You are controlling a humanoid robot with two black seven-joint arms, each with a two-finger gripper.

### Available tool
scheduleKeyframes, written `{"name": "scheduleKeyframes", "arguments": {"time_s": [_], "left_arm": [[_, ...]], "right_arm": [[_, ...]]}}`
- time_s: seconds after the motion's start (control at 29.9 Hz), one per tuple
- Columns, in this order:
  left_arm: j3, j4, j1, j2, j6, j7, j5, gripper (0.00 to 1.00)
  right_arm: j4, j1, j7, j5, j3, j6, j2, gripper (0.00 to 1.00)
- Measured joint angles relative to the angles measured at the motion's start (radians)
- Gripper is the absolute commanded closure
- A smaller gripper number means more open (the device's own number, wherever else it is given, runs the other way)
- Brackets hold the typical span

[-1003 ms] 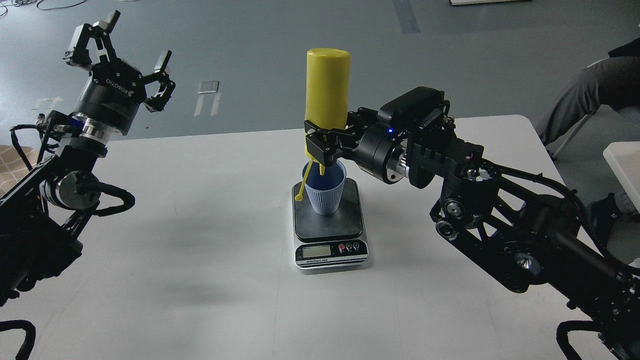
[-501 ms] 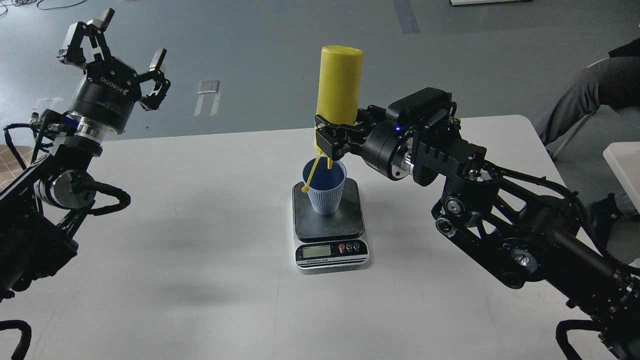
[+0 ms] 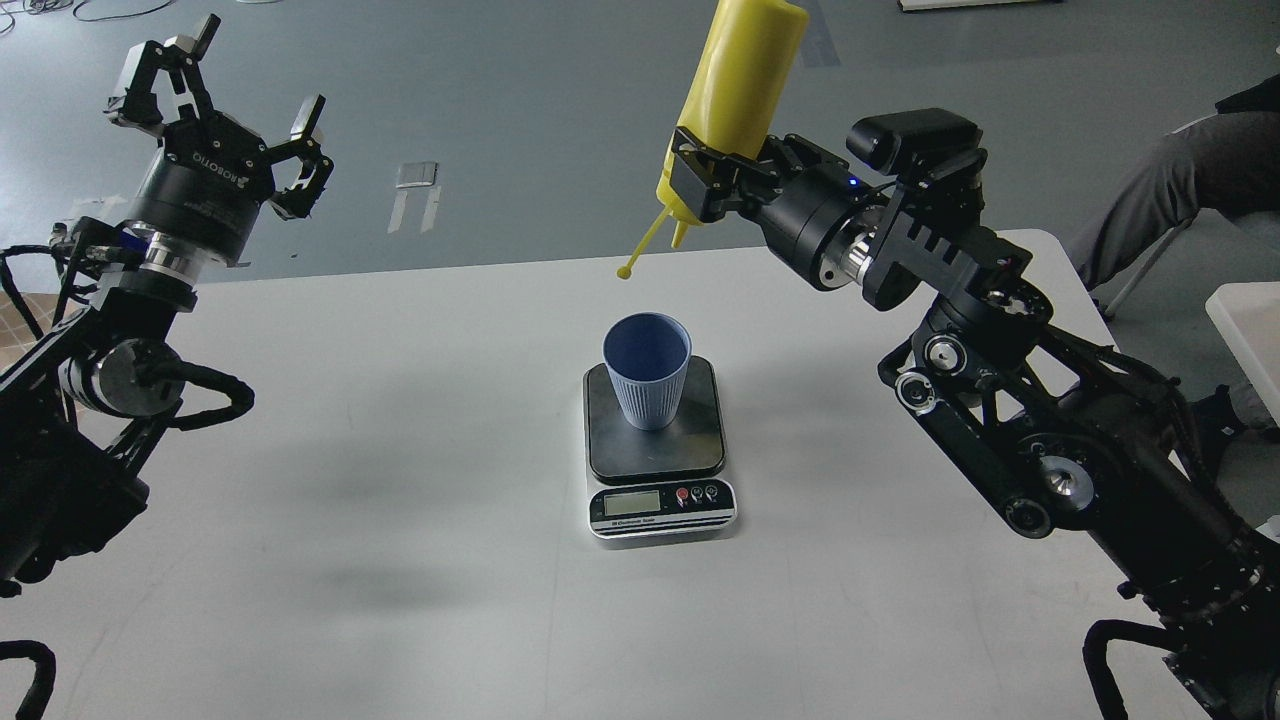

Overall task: Pour seasoning into cup on scale with both arms
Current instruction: 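Raise the yellow bottle upright and carry it back beside the table edge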

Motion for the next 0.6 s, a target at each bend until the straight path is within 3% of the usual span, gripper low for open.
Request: {"name": "scheduleKeyframes", "arguments": {"time_s": [0.23,0.47,0.6], "left_arm": [[0.001,0.0,0.0,-0.006,0.0,0.003,0.0,0.03],[0.003,0.0,0.0,-0.004,0.0,0.004,0.0,0.03],[0.004,0.0,0.0,-0.002,0.0,0.006,0.0,0.03]], "right_arm": [[-0.027,0.005,-0.134,0.684,0.19,0.075,-0.031,1.0],[-0.147,-0.029,-0.153,1.403,0.35,0.087,-0.093,1.0],[-0.193,-0.109,-0.155,1.602,0.465,0.104,-0.077,1.0]]}}
